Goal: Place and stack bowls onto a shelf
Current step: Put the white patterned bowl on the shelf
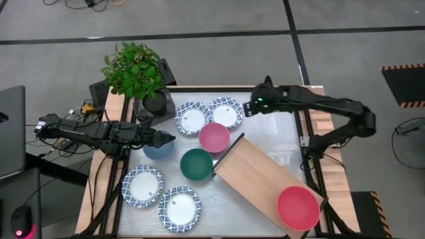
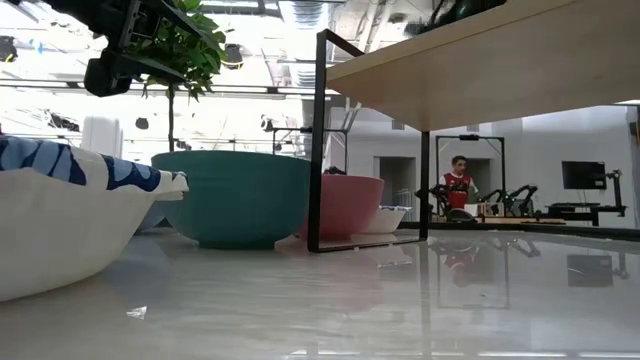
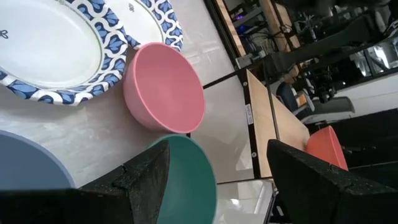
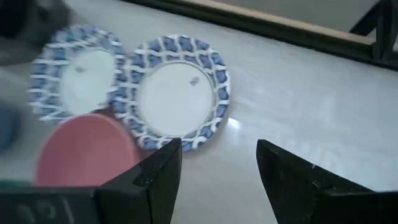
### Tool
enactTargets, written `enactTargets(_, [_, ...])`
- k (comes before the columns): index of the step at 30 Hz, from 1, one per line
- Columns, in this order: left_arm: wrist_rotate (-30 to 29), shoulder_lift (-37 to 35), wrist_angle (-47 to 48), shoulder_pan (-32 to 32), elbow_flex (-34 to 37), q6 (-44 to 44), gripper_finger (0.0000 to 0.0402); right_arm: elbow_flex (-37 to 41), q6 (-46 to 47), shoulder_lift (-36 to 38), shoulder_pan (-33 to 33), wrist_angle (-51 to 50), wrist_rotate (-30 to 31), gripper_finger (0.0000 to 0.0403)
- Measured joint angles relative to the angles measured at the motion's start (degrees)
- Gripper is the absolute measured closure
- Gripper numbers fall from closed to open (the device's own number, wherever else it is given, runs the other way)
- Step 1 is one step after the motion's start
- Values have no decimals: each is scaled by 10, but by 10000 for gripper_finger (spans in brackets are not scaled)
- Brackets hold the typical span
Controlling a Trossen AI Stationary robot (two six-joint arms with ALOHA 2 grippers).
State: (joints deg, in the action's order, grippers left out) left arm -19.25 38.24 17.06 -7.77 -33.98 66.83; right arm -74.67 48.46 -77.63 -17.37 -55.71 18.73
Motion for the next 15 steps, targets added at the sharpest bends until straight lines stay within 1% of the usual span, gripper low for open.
enactTargets(7, [0,0,0,0,0,-2,148,0,-26,-95,-52,29,-59,168])
enactTargets(15, [-1,0,0,0,0,-2,148,0,-48,-189,-73,71,-79,152])
